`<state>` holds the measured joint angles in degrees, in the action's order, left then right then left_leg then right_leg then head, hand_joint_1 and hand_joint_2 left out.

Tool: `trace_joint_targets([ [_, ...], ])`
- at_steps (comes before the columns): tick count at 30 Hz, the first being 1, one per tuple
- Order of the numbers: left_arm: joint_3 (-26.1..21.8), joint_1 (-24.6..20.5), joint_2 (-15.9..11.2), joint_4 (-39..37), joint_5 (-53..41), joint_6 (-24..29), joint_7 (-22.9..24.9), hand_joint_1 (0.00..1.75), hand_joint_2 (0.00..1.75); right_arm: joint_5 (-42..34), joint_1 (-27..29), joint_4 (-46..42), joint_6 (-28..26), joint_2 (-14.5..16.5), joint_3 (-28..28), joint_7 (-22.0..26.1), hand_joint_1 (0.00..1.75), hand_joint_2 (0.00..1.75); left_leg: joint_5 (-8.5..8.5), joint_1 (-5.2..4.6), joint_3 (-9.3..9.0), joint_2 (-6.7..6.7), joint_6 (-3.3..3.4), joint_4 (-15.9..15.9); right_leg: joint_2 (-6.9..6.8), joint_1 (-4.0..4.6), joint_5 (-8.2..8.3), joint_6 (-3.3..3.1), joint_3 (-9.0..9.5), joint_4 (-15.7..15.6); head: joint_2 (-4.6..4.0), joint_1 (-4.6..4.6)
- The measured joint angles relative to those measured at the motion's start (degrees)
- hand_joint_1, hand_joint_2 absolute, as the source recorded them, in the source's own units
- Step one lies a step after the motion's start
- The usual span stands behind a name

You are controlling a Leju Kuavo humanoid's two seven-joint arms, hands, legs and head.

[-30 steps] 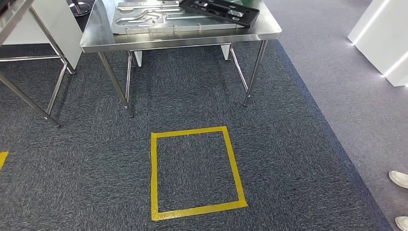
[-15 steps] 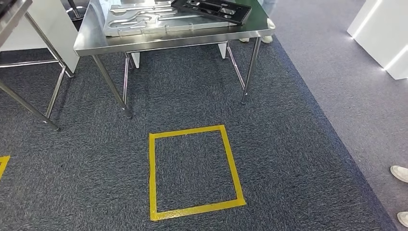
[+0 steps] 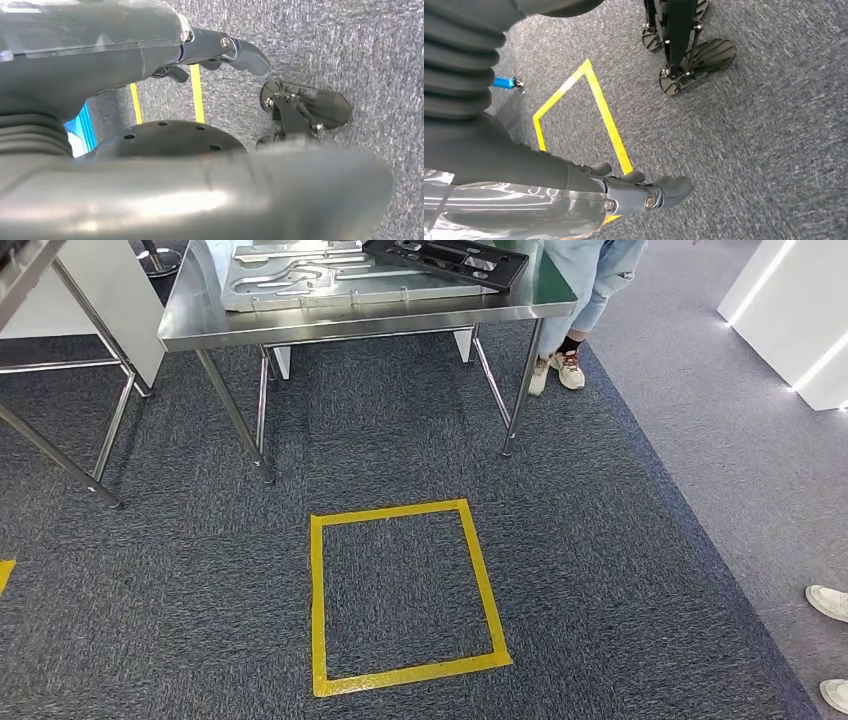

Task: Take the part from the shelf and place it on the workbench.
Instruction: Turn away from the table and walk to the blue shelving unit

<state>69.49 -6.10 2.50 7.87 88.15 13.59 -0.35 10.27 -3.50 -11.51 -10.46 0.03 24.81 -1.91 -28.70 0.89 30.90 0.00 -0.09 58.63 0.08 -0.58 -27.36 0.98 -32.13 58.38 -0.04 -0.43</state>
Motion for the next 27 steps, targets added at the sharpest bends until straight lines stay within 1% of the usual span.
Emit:
trace_joint_targets([
  [2, 0.2, 0.0, 0.0, 0.0, 0.0, 0.0, 0.0, 0.0, 0.0, 0.5, 0.0, 0.0, 0.6, 0.0, 0.0, 0.0, 0.0, 0.0, 0.0, -0.22, 0.25, -0.03, 0.56, 0.1, -0.09, -0.25, 0.2, 0.34, 0.03, -0.2, -0.01, -0.03],
  [3, 0.2, 0.0, 0.0, 0.0, 0.0, 0.0, 0.0, 0.0, 0.0, 0.7, 0.0, 0.0, 0.8, 0.0, 0.0, 0.0, 0.0, 0.0, 0.13, -0.29, 0.33, -0.09, 0.94, 0.0, -0.19, -0.31, 0.33, 0.57, 0.11, -0.4, -0.01, -0.04],
  [4, 0.2, 0.0, 0.0, 0.0, -0.1, 0.0, 0.0, 0.0, 0.0, 0.8, 0.0, 0.0, 0.9, 0.0, 0.0, 0.0, 0.0, 0.0, 0.29, -0.28, 0.31, -0.15, 1.15, -0.4, -0.28, -0.25, 0.41, 0.68, 0.18, -0.6, -0.01, -0.06],
  [6, 0.3, 0.0, 0.0, 0.0, -0.1, 0.0, 0.0, 0.0, 0.0, 0.9, 0.0, 0.1, 1.1, 0.1, 0.0, -0.1, 0.0, 0.0, 0.55, -0.26, 0.22, -0.25, 1.39, -0.9, -0.39, -0.12, 0.51, 0.84, 0.31, -0.8, 0.0, -0.07],
  [8, 0.3, 0.0, 0.0, 0.0, -0.1, 0.0, 0.0, 0.0, 0.0, 0.9, 0.0, 0.0, 1.1, 0.0, 0.0, -0.1, 0.0, 0.0, 0.61, -0.22, 0.17, -0.26, 1.41, -1.0, -0.4, -0.08, 0.51, 0.86, 0.32, -0.8, 0.0, -0.07],
  [10, 0.3, 0.0, 0.0, 0.0, -0.1, 0.0, 0.0, 0.0, 0.0, 1.0, 0.0, 0.0, 1.2, 0.0, 0.0, -0.1, 0.0, 0.0, 1.19, 0.16, -0.33, -0.35, 1.55, -1.8, -0.32, -0.15, -0.17, 0.93, 0.17, -0.2, 0.0, -0.01],
  [11, 0.4, 0.0, 0.0, 0.0, -0.1, 0.0, 0.0, 0.0, 0.0, 1.2, 0.0, 0.0, 1.2, 0.0, 0.0, -0.1, 0.0, 0.0, 1.61, 0.39, -0.45, -0.52, 1.65, -2.3, -0.25, -0.33, -2.3, 1.13, -1.27, 3.2, 0.0, 0.02],
  [12, 0.5, 0.1, 0.0, 0.0, -0.3, 0.0, 0.0, 0.0, 0.0, 1.2, 0.1, 0.1, 1.2, 0.0, 0.0, -0.3, 0.0, 0.0, 2.04, 0.7, -0.49, -0.93, 1.6, -2.7, -0.17, -0.74, -4.21, 1.53, -2.86, 7.0, 0.0, 0.05],
  [13, 0.6, 0.1, 0.0, 0.0, -0.4, 0.0, 0.0, 0.0, 0.0, 1.3, 0.2, 0.1, 1.2, 0.0, 0.0, -0.5, 0.0, 0.0, 2.23, 0.95, -0.31, -1.46, 1.39, -2.7, -0.14, -1.18, -5.36, 2.01, -3.98, 9.7, 0.0, 0.05],
  [14, 0.7, 0.2, 0.0, 0.0, -0.5, 0.0, 0.1, 0.0, 0.0, 1.3, 0.2, 0.1, 1.1, 0.0, 0.0, -0.7, 0.0, 0.0, 2.33, 1.26, -0.1, -2.12, 1.0, -2.5, -0.04, -1.74, -5.6, 2.58, -4.25, 11.0, 0.0, 0.05],
  [15, 0.8, 0.2, 0.0, 0.0, -0.6, -0.1, 0.1, 0.0, 0.0, 1.3, 0.3, 0.1, 1.1, 0.0, 0.0, -0.8, 0.0, 0.0, 2.24, 1.64, 0.05, -2.79, 0.44, -2.2, 0.35, -2.33, -3.7, 3.15, -2.53, 8.0, 0.0, 0.06],
  [16, 0.8, 0.2, 0.0, 0.0, -0.7, -0.2, 0.2, 0.0, 0.0, 1.3, 0.4, 0.1, 1.1, 0.1, 0.0, -0.8, 0.0, 0.0, 2.03, 1.83, 0.25, -3.34, -0.2, -1.7, 1.33, -2.6, -2.39, 3.55, -0.58, 4.4, 0.0, 0.1],
  [17, 0.9, 0.1, 0.0, 0.0, -0.7, -0.2, 0.2, 0.0, 0.0, 1.3, 0.4, 0.2, 1.0, 0.1, 0.0, -0.9, 0.0, 0.0, 1.81, 1.9, 0.5, -3.85, -0.84, -1.2, 2.11, -2.81, -1.52, 3.47, 0.87, 1.6, 0.0, 0.15],
  [18, 0.9, 0.1, -0.1, 0.0, -0.8, -0.2, 0.2, 0.0, 0.0, 1.3, 0.4, 0.2, 1.0, 0.2, 0.0, -0.9, 0.0, 0.0, 1.72, 1.9, 0.72, -4.26, -1.46, -0.9, 2.7, -2.77, -1.33, 3.16, 1.55, 0.2, 0.0, 0.19],
  [19, 1.0, 0.1, -0.1, 0.0, -0.8, -0.3, 0.3, 0.0, 0.0, 1.3, 0.4, 0.3, 0.9, 0.2, 0.0, -0.9, 0.0, 0.0, 1.76, 1.83, 0.95, -4.66, -2.0, -0.9, 2.88, -2.54, -1.63, 2.57, 1.52, 0.1, 0.0, 0.23],
  [20, 1.0, 0.1, -0.1, 0.0, -0.8, -0.3, 0.3, 0.0, 0.0, 1.3, 0.4, 0.3, 0.9, 0.2, 0.0, -0.9, 0.0, 0.0, 1.89, 1.89, 1.07, -5.04, -2.42, -1.0, 2.33, -2.47, -1.54, 1.78, 1.39, 0.3, 0.0, 0.25],
  [21, 1.1, 0.2, -0.1, 0.0, -0.8, -0.3, 0.3, 0.0, 0.0, 1.3, 0.3, 0.3, 0.8, 0.2, 0.0, -0.9, 0.0, 0.0, 1.97, 2.03, 1.15, -5.17, -2.74, -1.1, 1.79, -2.35, -1.52, 1.2, 1.3, 0.4, 0.0, 0.22],
  [22, 1.1, 0.3, -0.1, 0.0, -0.8, -0.3, 0.4, 0.0, 0.0, 1.3, 0.3, 0.3, 0.7, 0.2, 0.0, -1.0, 0.0, 0.0, 1.57, 2.08, 1.45, -4.61, -2.86, -0.5, 1.25, -2.3, -1.45, 0.6, 1.24, 0.4, 0.0, 0.17],
  [23, 1.2, 0.3, -0.1, 0.0, -0.8, -0.3, 0.4, 0.0, 0.0, 1.4, 0.4, 0.3, 0.7, 0.2, 0.0, -1.0, 0.0, 0.0, 0.45, 2.08, 2.19, -3.64, -2.82, 1.2, 0.65, -2.2, -1.35, 0.05, 1.15, 0.3, 0.0, 0.08],
  [24, 1.2, 0.2, -0.1, 0.0, -0.8, -0.3, 0.5, 0.0, 0.0, 1.4, 0.4, 0.3, 0.6, 0.2, 0.0, -1.1, 0.0, 0.0, -1.35, 1.95, 3.51, -2.45, -2.66, 4.1, 0.0, -1.98, -1.26, -0.41, 1.03, 0.3, 0.0, -0.03],
  [25, 1.2, 0.2, -0.1, 0.0, -0.9, -0.3, 0.6, 0.0, 0.0, 1.4, 0.5, 0.3, 0.5, 0.2, 0.0, -1.2, 0.0, 0.0, -3.57, 1.72, 5.34, -1.35, -2.43, 8.2, -0.67, -1.65, -1.22, -0.74, 0.9, 0.3, 0.0, -0.1],
  [26, 1.2, 0.1, -0.1, 0.0, -0.9, -0.3, 0.7, 0.0, 0.0, 1.5, 0.6, 0.3, 0.4, 0.2, 0.0, -1.4, 0.0, 0.0, -5.55, 1.53, 7.22, -0.85, -2.23, 12.5, -1.39, -1.29, -1.21, -0.97, 0.76, 0.3, 0.0, -0.14],
  [27, 1.3, 0.1, -0.1, 0.0, -1.0, -0.2, 0.8, 0.0, 0.0, 1.5, 0.6, 0.4, 0.4, 0.2, 0.0, -1.6, 0.0, 0.0, -6.7, 1.31, 8.53, -0.64, -2.02, 15.6, -2.1, -0.93, -1.21, -1.13, 0.68, 0.3, 0.0, -0.13],
])
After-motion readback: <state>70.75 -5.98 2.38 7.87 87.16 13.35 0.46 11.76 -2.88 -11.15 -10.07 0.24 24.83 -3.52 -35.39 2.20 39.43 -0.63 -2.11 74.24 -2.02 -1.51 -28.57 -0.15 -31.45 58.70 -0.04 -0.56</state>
